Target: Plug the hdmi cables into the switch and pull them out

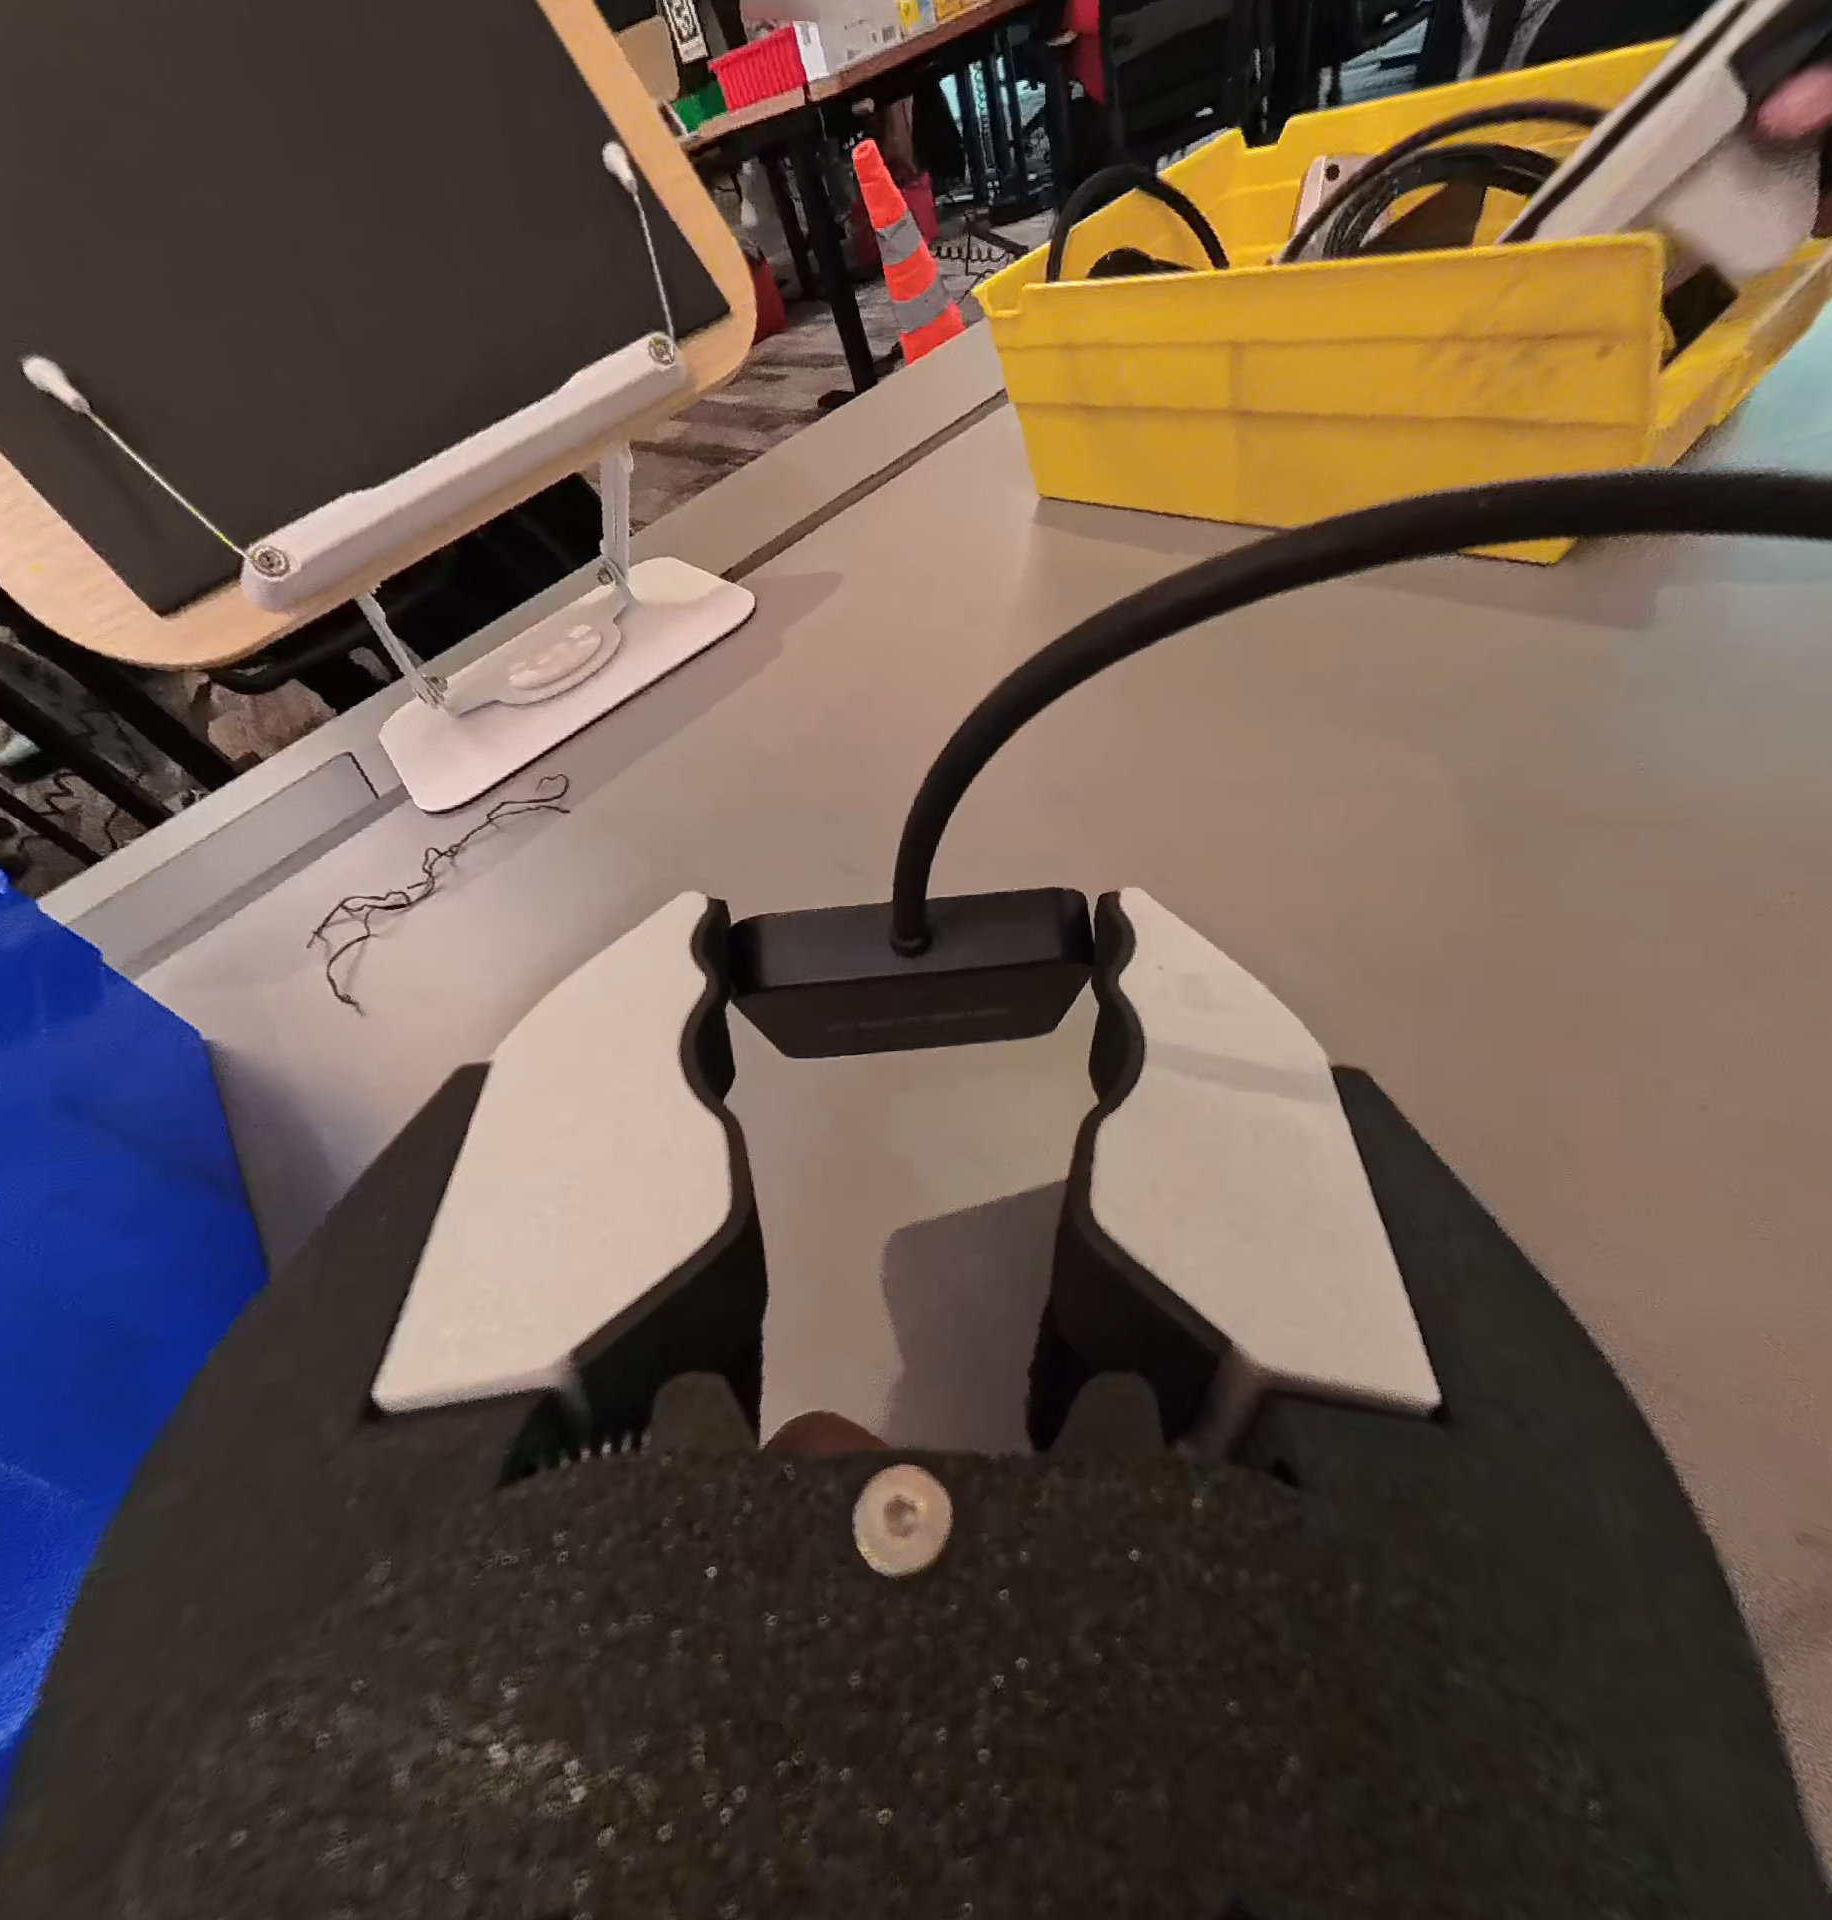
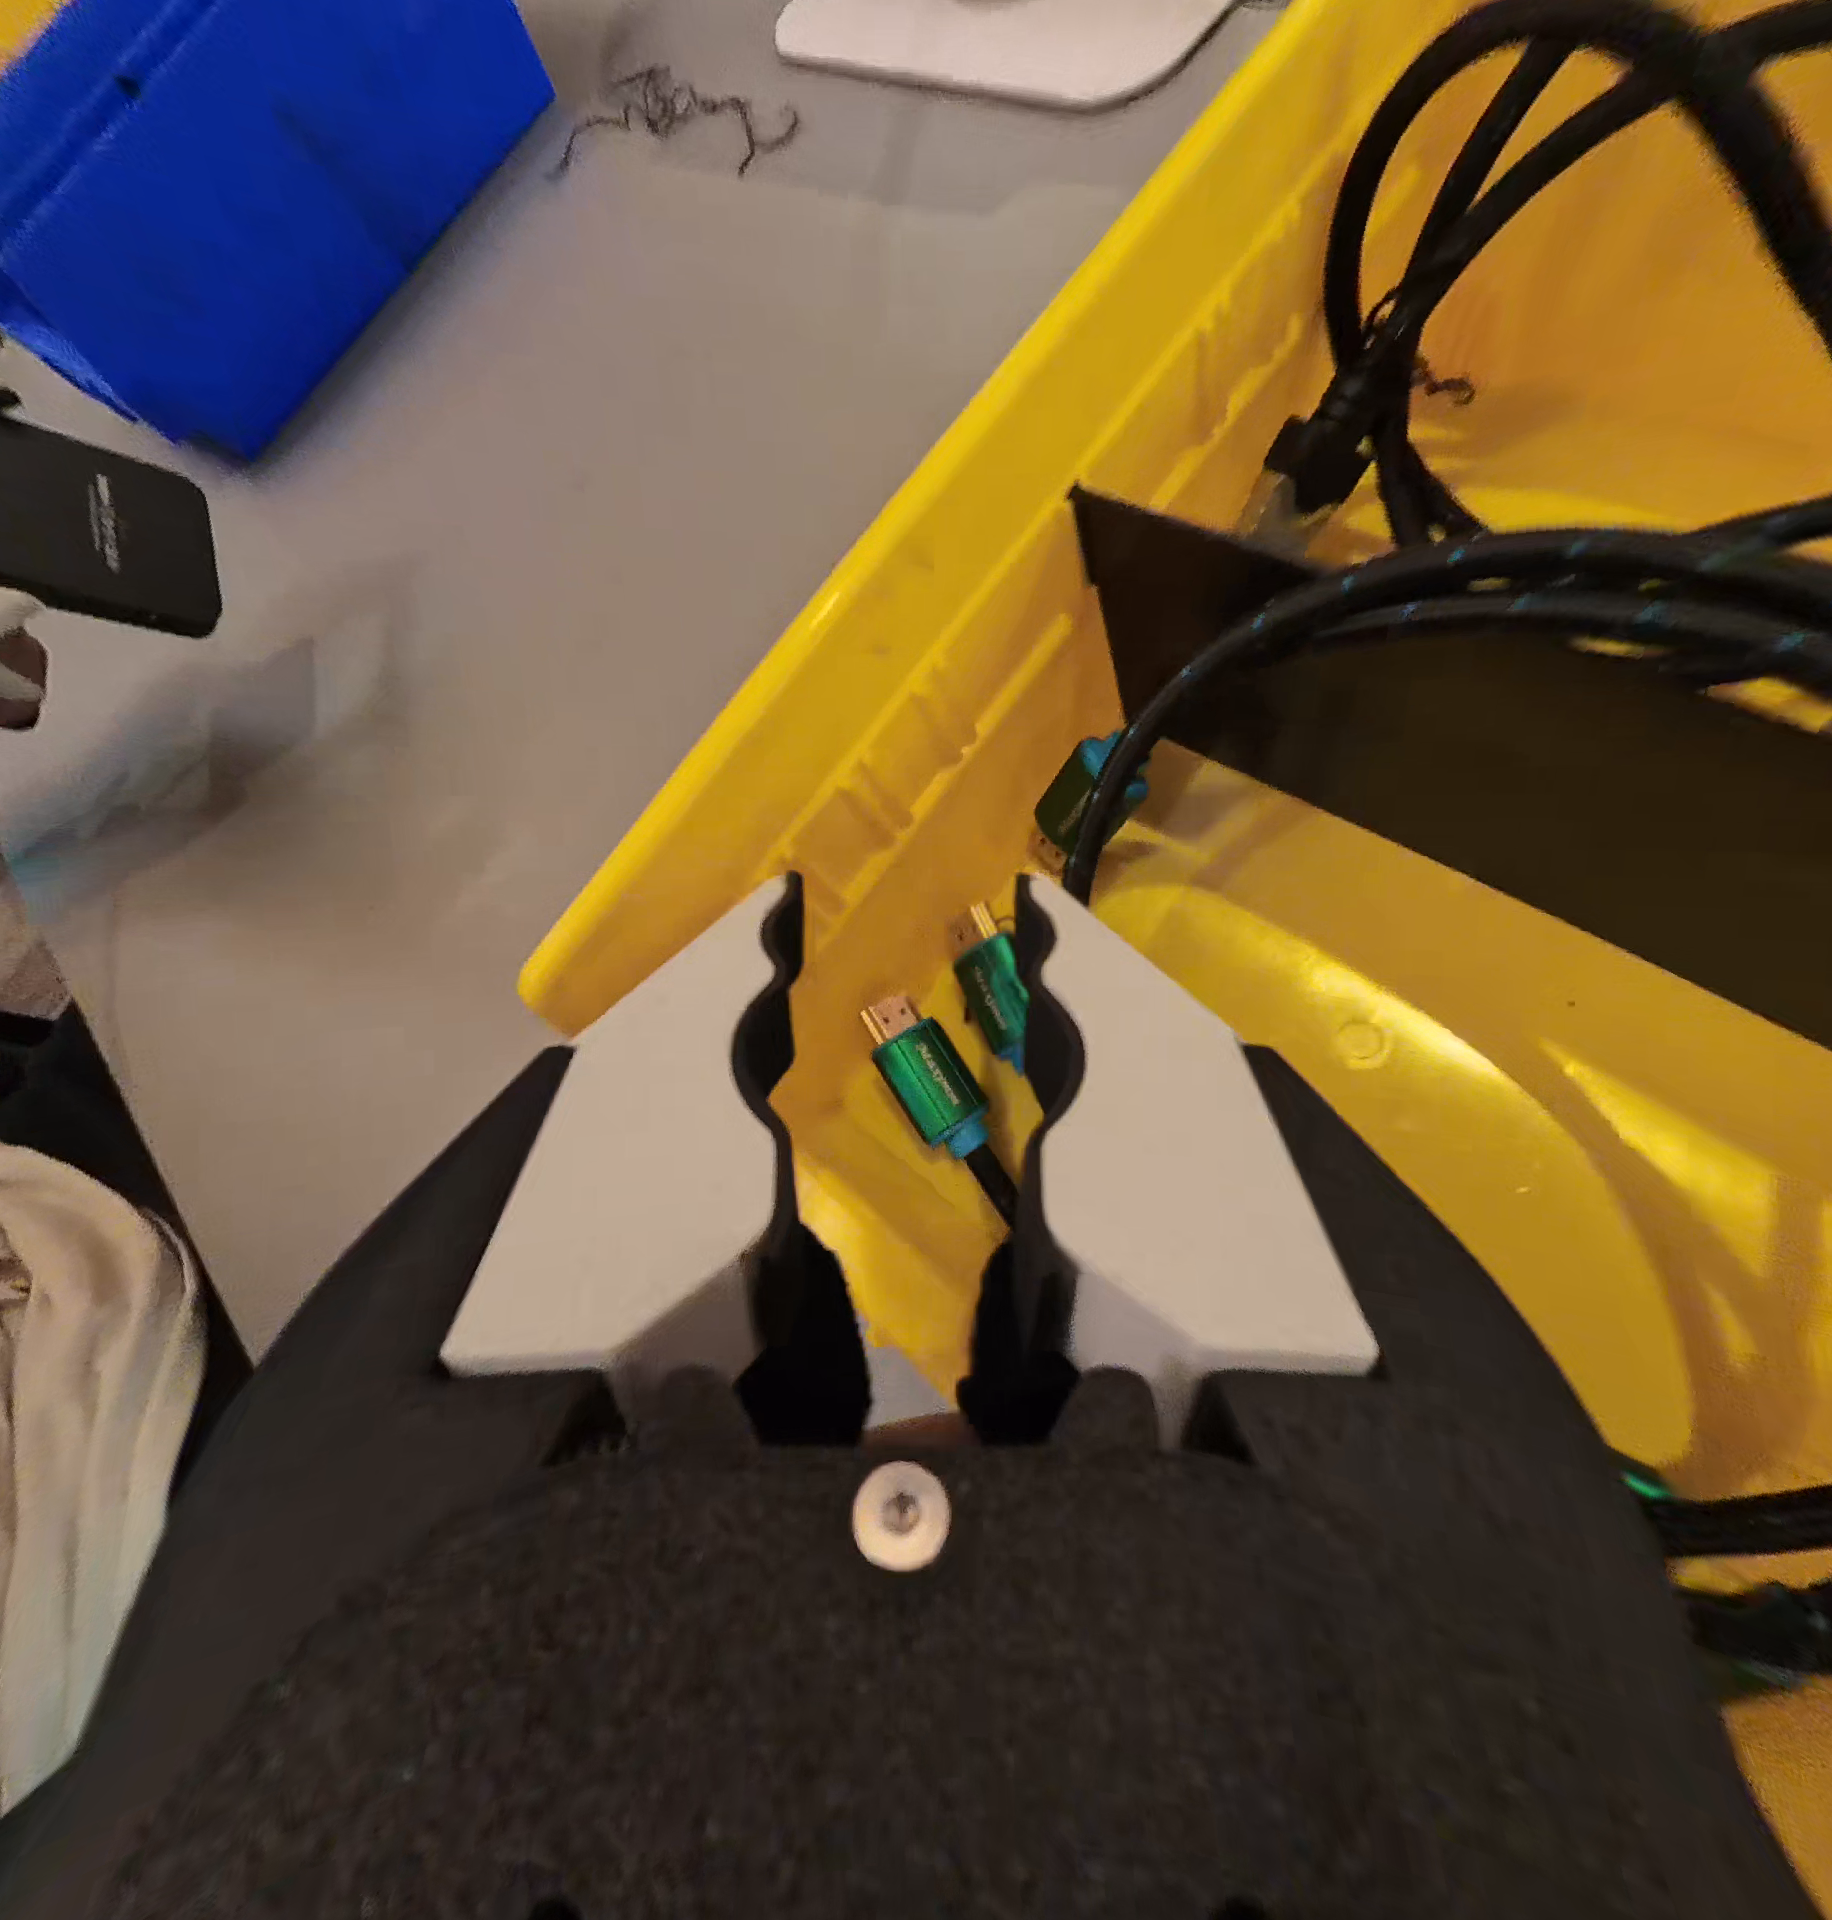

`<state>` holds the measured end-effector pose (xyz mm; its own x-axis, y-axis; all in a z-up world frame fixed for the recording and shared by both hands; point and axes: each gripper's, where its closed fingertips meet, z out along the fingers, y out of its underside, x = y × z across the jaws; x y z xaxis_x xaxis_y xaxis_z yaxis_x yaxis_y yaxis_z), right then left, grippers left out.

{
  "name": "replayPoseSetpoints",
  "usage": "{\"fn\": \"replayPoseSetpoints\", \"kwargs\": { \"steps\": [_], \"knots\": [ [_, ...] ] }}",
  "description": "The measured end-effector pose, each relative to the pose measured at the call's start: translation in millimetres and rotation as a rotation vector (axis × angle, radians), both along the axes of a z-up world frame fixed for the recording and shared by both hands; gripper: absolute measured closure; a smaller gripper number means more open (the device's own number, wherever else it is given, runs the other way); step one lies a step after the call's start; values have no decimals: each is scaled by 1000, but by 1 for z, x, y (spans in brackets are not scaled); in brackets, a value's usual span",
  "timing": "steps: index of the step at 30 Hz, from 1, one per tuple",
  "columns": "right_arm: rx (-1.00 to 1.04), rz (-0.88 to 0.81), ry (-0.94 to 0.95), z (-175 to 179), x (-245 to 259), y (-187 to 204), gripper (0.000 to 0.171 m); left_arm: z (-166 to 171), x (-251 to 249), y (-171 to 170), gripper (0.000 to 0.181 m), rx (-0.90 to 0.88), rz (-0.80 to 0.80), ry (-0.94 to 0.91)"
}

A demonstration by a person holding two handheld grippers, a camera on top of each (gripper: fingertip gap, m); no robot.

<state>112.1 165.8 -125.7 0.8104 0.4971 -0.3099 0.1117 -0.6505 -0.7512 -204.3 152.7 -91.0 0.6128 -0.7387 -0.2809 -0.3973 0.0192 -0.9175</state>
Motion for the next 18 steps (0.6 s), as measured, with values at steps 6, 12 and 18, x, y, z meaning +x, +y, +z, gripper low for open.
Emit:
{"fn": "replayPoseSetpoints", "kwargs": {
  "steps": [6,12,18],
  "knots": [
    [344,-310,-50,82,71,25,127,-1,3,-4,115,14,-25,0],
    [158,-317,-369,68,152,74,128,-4,11,-6,114,10,-50,19],
    [-132,-96,-517,11,162,86,132,-8,12,-5,114,-1,-55,34]
  ]
}}
